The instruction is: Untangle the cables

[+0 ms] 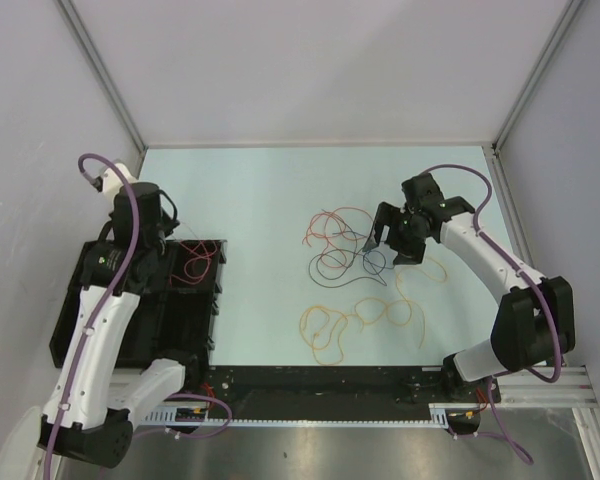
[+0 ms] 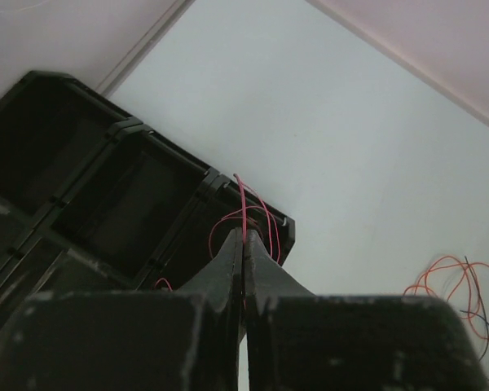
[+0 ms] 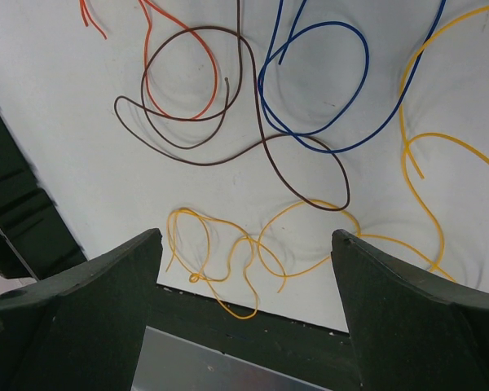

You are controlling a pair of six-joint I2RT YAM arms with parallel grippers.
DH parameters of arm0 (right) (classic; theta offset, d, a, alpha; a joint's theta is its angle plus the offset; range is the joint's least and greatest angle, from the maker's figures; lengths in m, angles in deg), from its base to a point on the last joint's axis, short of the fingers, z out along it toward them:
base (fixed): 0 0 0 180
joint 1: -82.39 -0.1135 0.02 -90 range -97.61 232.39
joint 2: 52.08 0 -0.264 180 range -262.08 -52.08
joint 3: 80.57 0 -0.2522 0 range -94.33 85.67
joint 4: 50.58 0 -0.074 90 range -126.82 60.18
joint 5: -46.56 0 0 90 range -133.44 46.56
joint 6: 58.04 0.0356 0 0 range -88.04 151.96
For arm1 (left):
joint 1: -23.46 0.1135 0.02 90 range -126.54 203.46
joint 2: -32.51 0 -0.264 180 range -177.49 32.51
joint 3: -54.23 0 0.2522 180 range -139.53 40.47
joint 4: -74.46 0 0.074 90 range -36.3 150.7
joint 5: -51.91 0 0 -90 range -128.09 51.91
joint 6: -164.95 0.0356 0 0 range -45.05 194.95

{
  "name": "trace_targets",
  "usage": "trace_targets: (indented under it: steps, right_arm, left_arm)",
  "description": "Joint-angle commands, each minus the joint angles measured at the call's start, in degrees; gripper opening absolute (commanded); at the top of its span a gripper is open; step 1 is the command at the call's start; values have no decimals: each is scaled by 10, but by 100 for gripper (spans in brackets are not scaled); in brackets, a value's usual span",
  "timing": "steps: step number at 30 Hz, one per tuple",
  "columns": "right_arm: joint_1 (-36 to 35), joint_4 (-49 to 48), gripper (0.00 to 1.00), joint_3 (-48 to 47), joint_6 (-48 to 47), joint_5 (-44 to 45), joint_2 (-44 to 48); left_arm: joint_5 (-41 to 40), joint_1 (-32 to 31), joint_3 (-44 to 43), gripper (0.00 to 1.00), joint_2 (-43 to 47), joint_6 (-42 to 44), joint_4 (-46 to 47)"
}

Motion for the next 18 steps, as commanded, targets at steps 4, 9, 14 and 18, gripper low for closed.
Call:
trace_targets:
  steps: [4, 9, 14, 18]
  right_arm:
    - [-7, 16, 89, -22, -10, 6, 26]
    - [-8, 17, 89, -20, -10, 8, 29]
    - [-14, 20, 89, -17, -8, 10, 31]
    - [-18, 21, 89, -15, -6, 12, 36]
  left_arm:
    - [-53, 4, -33, 0, 23, -11, -64]
    - [-49, 4, -30, 0, 25, -4, -60]
    - [-26, 4, -12, 1, 5, -1, -39]
    - [-20, 4, 4, 0, -12, 2, 13]
